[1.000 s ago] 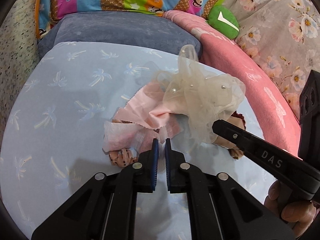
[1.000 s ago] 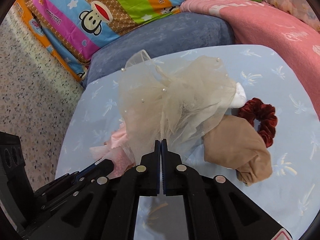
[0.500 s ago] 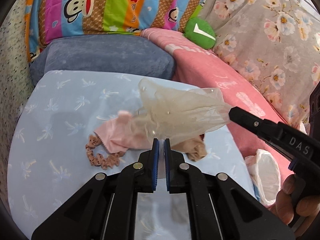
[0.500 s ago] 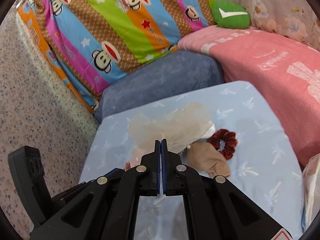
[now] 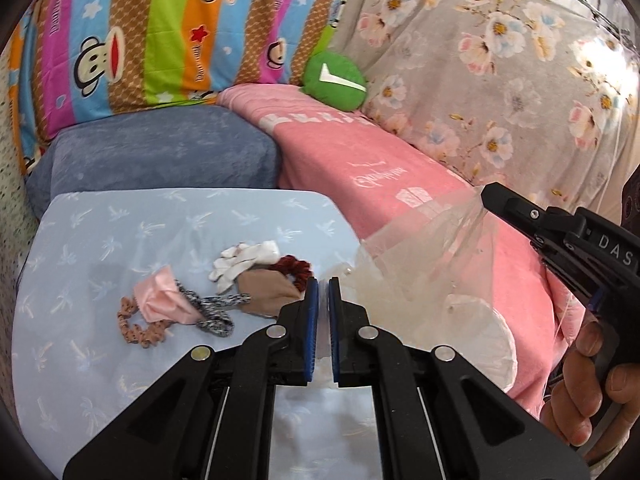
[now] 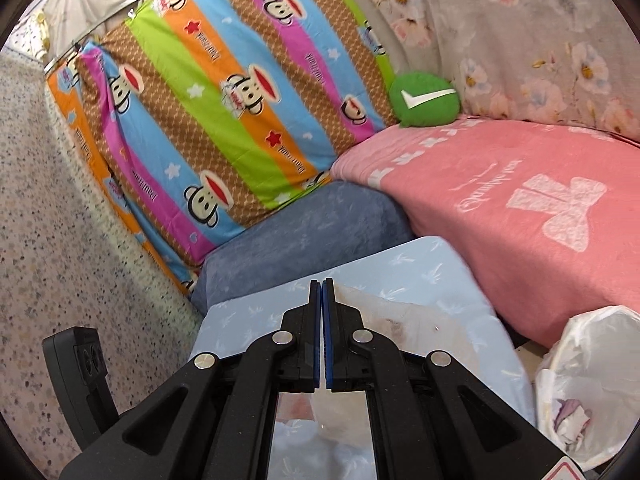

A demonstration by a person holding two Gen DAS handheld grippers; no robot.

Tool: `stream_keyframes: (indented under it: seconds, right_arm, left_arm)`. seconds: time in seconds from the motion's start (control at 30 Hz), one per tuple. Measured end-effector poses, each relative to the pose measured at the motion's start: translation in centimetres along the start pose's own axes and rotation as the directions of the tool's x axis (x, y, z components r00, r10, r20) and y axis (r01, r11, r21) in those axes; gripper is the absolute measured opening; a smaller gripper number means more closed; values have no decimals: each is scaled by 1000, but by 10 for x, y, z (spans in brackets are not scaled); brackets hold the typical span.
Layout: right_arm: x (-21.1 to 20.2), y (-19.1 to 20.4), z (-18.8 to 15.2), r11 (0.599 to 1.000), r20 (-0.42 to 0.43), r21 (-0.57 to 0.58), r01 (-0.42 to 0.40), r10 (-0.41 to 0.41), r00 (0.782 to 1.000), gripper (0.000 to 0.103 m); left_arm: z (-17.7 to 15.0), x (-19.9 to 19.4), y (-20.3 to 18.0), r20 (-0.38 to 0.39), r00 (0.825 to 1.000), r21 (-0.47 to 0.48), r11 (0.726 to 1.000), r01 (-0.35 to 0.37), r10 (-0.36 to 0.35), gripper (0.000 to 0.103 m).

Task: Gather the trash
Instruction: 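Carry the pink satin cloth with the left and tulle with the right into the bin, open both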

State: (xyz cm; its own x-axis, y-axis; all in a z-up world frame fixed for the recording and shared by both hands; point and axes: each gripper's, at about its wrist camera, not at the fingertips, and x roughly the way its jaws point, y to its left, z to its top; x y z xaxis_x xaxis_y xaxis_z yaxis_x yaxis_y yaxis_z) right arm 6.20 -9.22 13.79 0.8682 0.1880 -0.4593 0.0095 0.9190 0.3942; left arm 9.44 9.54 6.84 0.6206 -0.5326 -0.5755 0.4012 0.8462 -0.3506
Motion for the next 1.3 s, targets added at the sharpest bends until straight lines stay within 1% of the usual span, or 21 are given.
stream_keyframes:
  seconds: [0.33,0.6,0.7,0.93,1.13,1.2,1.27,1.3]
  right_arm:
    - [-65,-75,4,992,72,89,91,-98,993,1]
    - [-108,-136,2,972,106,162,169,-188,976,1]
    - [-118,-157,-1,962,107,188,198,-221,969,1]
    - [-135,-202,-9,935,97,241,259,-289,952,1]
    - [-146,-230,-12,915,88,274,295,-329,940,2]
    - [-147,-236,-13,912,80,280,301,-334,939,2]
    - [-149,-242,-14,907,79,287,309,-344,936,8]
    - [-150,-244,-16,904,80,290,313,-349,934,8]
  left_arm:
    - [-7,14,-79,-28,996,101,991,86,-84,6]
    - [-12,38,-138,-76,985,153,974,166,-156,6]
    - [-16,48,-159,-102,978,173,965,197,-182,6]
    - [-25,73,-198,-162,963,213,945,247,-215,6]
    - [-33,93,-230,-212,948,241,928,284,-235,6]
    - [-38,99,-240,-223,945,248,923,293,-240,7]
    - [-40,103,-245,-232,941,252,919,302,-246,7]
    - [-42,106,-249,-248,937,252,917,309,-247,7]
